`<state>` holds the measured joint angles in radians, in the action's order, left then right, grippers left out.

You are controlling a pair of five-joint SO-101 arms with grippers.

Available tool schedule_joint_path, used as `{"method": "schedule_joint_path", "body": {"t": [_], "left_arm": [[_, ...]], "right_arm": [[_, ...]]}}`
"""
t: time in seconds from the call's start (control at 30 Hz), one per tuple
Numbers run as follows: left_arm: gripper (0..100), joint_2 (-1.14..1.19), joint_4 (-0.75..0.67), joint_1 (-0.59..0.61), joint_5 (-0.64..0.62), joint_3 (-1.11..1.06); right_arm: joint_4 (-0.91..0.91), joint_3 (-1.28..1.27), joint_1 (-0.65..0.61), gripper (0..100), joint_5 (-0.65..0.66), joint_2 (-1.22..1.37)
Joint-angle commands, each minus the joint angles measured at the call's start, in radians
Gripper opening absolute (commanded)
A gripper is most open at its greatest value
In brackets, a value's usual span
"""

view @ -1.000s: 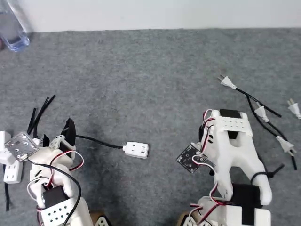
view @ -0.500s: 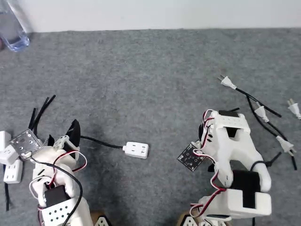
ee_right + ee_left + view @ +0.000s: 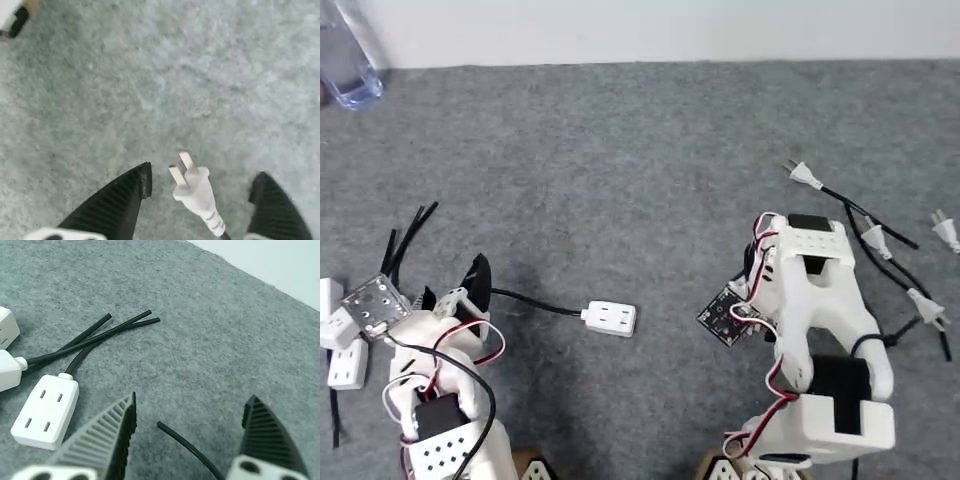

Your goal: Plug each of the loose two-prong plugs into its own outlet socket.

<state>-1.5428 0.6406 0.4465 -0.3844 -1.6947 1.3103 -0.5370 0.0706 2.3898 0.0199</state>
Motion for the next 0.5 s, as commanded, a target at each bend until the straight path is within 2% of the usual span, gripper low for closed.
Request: {"method": "schedule_joint_path", "body": {"t": [0.0, 0.33, 0.47], "left_arm": [[33, -0.005, 0.003, -0.006, 0.011, 0.005], [33, -0.005, 0.003, -0.006, 0.011, 0.005], [33, -0.003, 0.003, -0.011, 0.011, 0.005]], "right_arm": [[-0.016, 0.054, 0.016, 34.2, -0.005, -0.005], [-0.050, 0.084, 0.030, 25.2, 0.049, 0.070], [-0.044, 0.137, 0.031, 16.0, 0.048, 0.151]]}}
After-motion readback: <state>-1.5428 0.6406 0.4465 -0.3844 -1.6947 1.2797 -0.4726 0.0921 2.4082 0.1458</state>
